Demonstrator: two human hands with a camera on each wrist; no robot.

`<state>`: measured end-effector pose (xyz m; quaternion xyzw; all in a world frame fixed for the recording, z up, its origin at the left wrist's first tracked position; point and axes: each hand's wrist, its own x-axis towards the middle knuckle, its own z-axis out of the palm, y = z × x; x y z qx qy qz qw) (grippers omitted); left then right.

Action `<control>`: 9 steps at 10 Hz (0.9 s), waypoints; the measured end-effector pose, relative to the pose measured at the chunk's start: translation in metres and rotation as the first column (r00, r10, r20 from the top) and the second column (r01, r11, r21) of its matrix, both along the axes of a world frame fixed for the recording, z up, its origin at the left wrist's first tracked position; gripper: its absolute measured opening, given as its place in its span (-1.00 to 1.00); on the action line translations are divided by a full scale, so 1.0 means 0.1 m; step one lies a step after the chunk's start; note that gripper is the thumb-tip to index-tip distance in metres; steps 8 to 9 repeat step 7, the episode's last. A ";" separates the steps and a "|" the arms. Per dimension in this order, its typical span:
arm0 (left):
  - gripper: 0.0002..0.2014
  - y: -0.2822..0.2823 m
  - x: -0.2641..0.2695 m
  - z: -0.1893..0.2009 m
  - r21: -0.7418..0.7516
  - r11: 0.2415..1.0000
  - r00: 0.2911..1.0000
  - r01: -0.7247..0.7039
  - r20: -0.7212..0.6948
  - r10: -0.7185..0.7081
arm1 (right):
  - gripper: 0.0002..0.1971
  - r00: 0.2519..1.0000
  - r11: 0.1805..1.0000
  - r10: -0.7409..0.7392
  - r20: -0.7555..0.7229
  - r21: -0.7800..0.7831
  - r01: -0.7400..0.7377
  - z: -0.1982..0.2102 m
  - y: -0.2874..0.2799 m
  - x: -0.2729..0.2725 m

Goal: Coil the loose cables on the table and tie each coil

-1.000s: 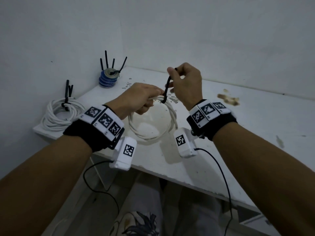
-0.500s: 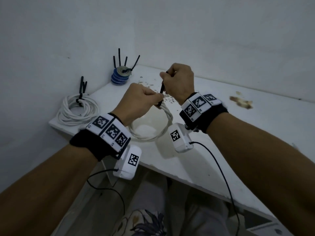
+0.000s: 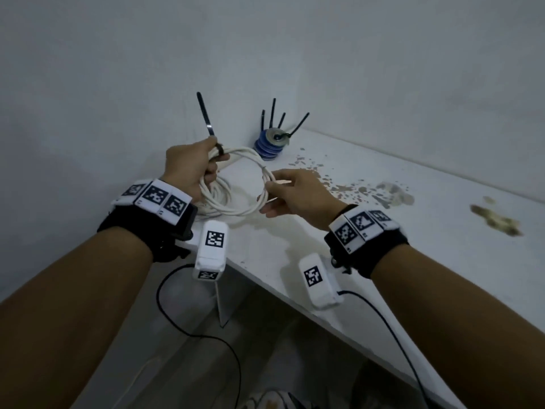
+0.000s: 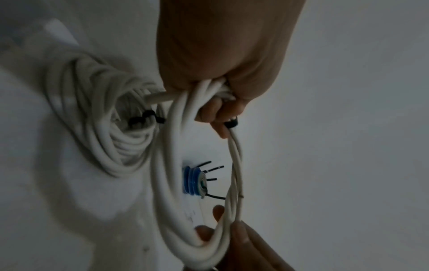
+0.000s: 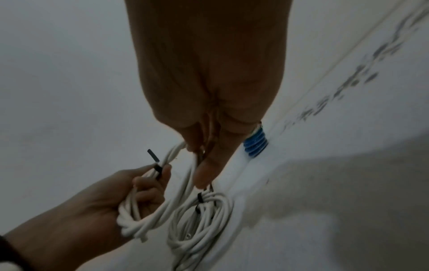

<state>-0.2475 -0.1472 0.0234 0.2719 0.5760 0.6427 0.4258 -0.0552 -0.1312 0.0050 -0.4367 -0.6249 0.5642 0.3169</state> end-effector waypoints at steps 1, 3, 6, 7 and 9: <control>-0.63 0.07 -0.22 -0.13 -0.058 0.992 0.964 -0.112 -0.249 0.094 | -0.76 0.995 0.994 -0.098 -0.035 -0.047 0.096 -0.12 0.09 -0.27; -0.69 -0.04 -0.46 -0.27 -0.126 0.984 0.576 -0.129 -0.817 -0.029 | -0.89 0.983 0.975 -0.181 0.035 -0.122 0.184 -0.33 0.19 -0.80; -0.77 -0.01 -0.36 -0.21 -0.072 0.991 0.319 -0.117 -0.947 -0.031 | -0.75 0.965 0.979 -0.203 0.166 0.011 0.204 -0.47 0.30 -0.84; -0.62 0.08 -0.19 -0.20 -0.045 0.995 0.276 -0.084 -0.961 -0.020 | -0.71 0.957 0.973 -0.226 0.181 -0.006 0.231 -0.42 0.29 -0.68; -0.62 0.08 -0.19 -0.20 -0.045 0.995 0.276 -0.084 -0.961 -0.020 | -0.71 0.957 0.973 -0.226 0.181 -0.006 0.231 -0.42 0.29 -0.68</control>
